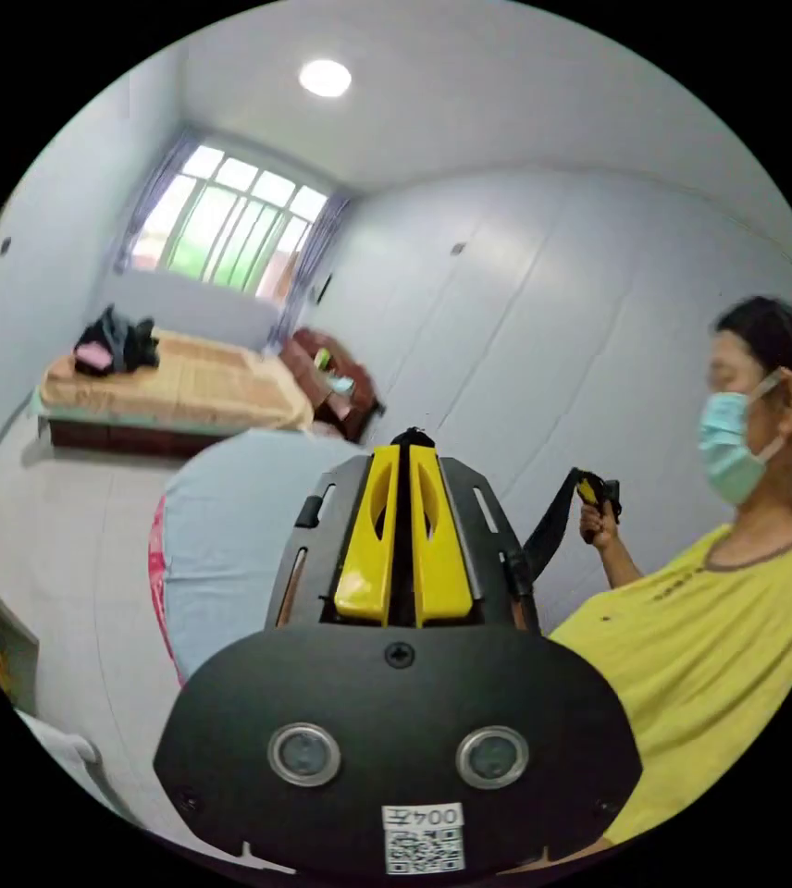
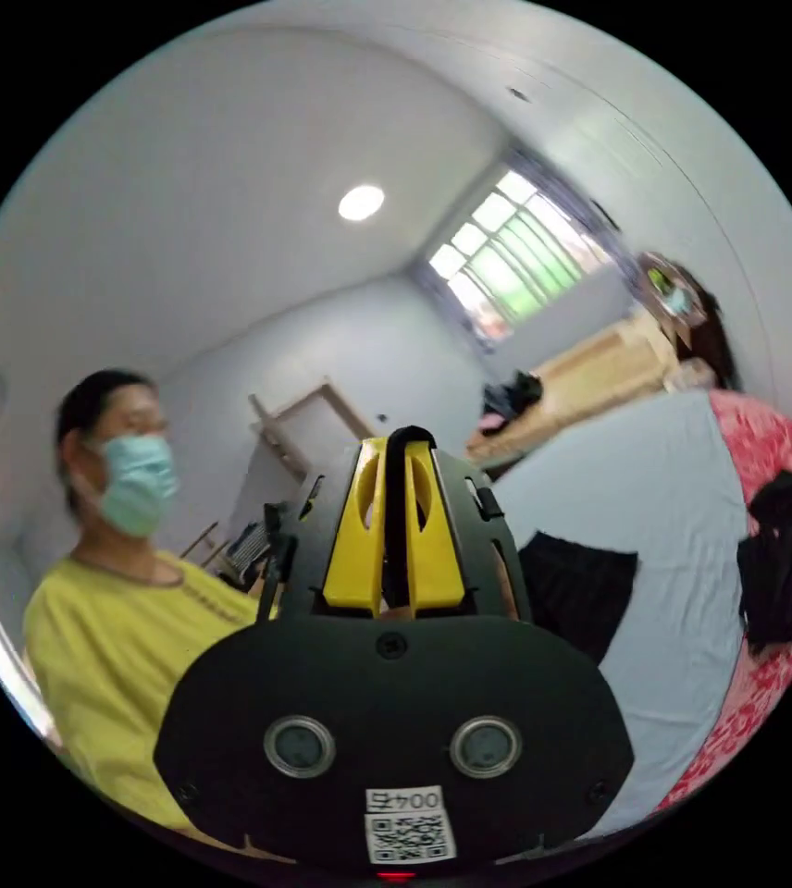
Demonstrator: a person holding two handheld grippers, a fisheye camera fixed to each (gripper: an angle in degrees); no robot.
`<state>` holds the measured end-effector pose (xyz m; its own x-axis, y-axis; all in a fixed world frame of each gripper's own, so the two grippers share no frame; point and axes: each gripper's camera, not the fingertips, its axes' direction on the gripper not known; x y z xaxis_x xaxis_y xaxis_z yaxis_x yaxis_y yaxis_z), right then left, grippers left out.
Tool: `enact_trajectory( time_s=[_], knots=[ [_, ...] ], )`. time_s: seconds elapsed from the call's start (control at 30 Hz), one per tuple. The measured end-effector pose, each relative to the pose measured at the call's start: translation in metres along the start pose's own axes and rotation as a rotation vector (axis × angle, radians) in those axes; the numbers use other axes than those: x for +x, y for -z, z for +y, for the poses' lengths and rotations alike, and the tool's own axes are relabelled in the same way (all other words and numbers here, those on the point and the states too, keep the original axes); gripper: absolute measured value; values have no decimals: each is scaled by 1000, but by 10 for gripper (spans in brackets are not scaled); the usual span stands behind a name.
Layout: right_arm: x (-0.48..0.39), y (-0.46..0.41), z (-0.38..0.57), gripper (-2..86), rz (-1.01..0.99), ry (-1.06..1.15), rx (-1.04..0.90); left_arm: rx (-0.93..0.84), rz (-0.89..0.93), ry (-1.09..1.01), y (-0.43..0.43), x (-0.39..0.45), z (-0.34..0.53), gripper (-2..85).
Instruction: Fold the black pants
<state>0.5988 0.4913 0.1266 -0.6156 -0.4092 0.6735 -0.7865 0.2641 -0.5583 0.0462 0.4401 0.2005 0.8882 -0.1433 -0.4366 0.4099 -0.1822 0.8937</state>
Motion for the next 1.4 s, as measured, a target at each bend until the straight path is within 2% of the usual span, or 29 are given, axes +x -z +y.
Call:
enact_trajectory(
  time_s=[0.03,0.1,0.17,0.23,0.3,0.4,0.47,0.63,0.73,0.9,1.1,1.17,1.3,1.4],
  knots=[
    [36,-36,-14,42,68,-87,-42,-39,-6,27,-26,-15,-6,20],
    [89,-90,-41,42,127,-207,-129,-195,12,98,-131,-68,-43,19],
    [134,-148,-96,41,166,-323,-181,-184,-37,142,-182,-87,-88,19],
    [124,-170,-157,41,271,-274,-139,-163,-108,74,-206,-73,-160,19],
    [80,-181,-226,41,374,-140,-83,-90,-298,-152,-198,-1,-273,18],
    [-26,-178,-314,41,495,134,42,50,-440,-325,-146,97,-377,18],
    [-96,-167,-343,41,562,280,134,142,-457,-380,-109,146,-409,18],
    [-149,-150,-328,41,615,412,174,237,-490,-467,-65,214,-413,18],
    [-131,-138,-292,41,619,396,129,203,-455,-493,-74,216,-376,19],
    [-64,-123,-190,41,646,330,-26,45,-420,-576,-123,193,-238,16],
    [55,-101,-9,41,716,59,-195,-192,-404,-560,-183,147,-34,14],
    [101,-90,71,42,761,-98,-247,-283,-425,-547,-204,131,30,13],
    [163,-77,177,41,845,-296,-343,-476,-384,-417,-247,76,164,13],
    [204,-59,240,42,878,-421,-383,-571,-361,-337,-260,47,230,12]
  ],
)
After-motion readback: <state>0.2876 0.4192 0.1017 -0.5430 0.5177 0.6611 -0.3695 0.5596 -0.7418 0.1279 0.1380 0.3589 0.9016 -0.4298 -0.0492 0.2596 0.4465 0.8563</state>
